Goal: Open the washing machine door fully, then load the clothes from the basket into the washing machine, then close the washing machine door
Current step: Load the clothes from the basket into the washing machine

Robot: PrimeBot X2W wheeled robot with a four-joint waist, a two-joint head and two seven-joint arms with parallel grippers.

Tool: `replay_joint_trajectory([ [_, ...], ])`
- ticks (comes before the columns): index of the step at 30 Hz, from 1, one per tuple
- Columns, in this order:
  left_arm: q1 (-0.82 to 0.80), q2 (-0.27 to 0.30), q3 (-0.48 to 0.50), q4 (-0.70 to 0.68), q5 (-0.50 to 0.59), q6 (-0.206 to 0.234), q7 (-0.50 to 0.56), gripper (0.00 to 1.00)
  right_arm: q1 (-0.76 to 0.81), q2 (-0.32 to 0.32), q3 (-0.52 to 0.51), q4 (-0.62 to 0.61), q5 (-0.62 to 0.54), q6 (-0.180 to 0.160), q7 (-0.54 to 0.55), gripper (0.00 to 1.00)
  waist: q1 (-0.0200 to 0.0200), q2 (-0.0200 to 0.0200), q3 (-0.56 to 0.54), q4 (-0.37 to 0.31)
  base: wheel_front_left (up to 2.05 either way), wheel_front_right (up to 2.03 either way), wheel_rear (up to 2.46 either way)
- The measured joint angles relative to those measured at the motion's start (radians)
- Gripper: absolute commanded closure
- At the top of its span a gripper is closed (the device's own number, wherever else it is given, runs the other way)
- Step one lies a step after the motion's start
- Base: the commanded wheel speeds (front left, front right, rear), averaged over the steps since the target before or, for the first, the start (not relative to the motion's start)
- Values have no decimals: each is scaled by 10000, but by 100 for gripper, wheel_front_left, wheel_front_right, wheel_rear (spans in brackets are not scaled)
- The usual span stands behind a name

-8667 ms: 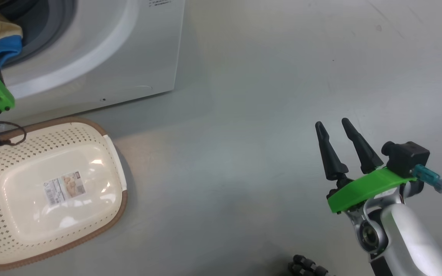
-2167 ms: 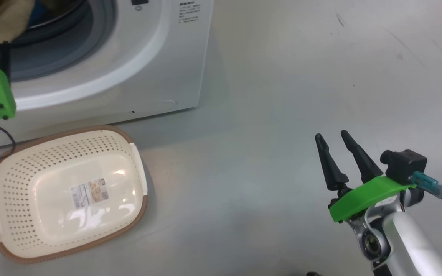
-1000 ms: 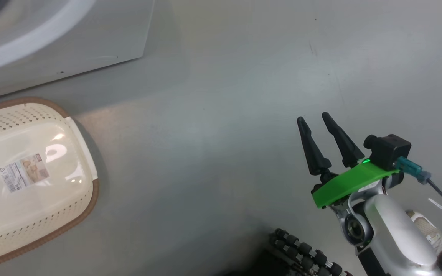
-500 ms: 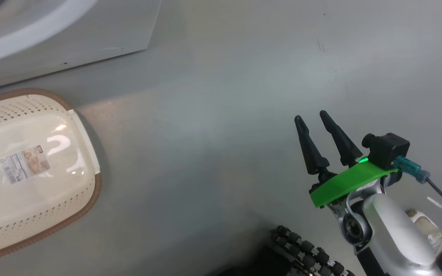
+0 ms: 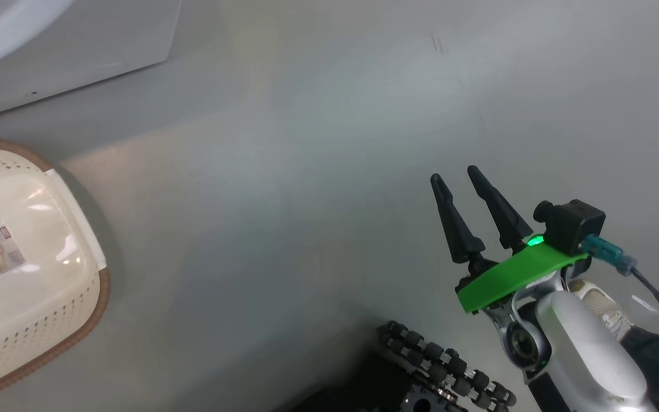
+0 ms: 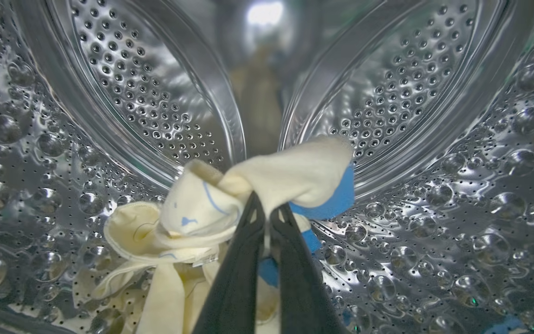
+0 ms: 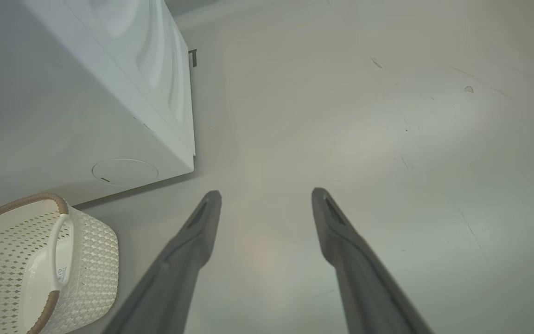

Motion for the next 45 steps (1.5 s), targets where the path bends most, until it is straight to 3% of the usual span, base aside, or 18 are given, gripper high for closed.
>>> replay_joint_trajectory([
  [2, -174, -29, -8, 318, -6, -8, -146, 0, 126, -4, -58, -88, 0, 0, -15, 0, 0, 0, 20, 21, 0, 0, 0],
  [9, -538, -192, -105, 1127, -71, -234, -579, 0, 216, -13, -146, -265, -31, 0, -15, 0, 0, 0, 100, 151, 0, 0, 0],
  [15, -384, -800, -138, 1603, -316, -274, -1060, 0, 150, -184, -326, -297, -104, 0, -12, 0, 0, 0, -23, 632, 0, 0, 0],
  [26, 1431, -1822, -355, 1908, -433, -142, -1829, 0, 70, -522, -1166, -617, -420, 0, 334, 0, 0, 1, -948, 1657, 0, 0, 0],
  [32, 2918, -2374, -339, 1020, -506, 15, -1965, 0, 288, -617, -1586, -763, -583, 0, 635, 0, 0, 1, -1703, 2215, 0, 0, 0],
  [45, 8155, -3595, -261, -3404, 249, 838, -2008, 0, 1255, -999, -2474, -1375, -1009, 0, 1467, 0, -1, 1, -3587, 3617, 0, 0, 0],
])
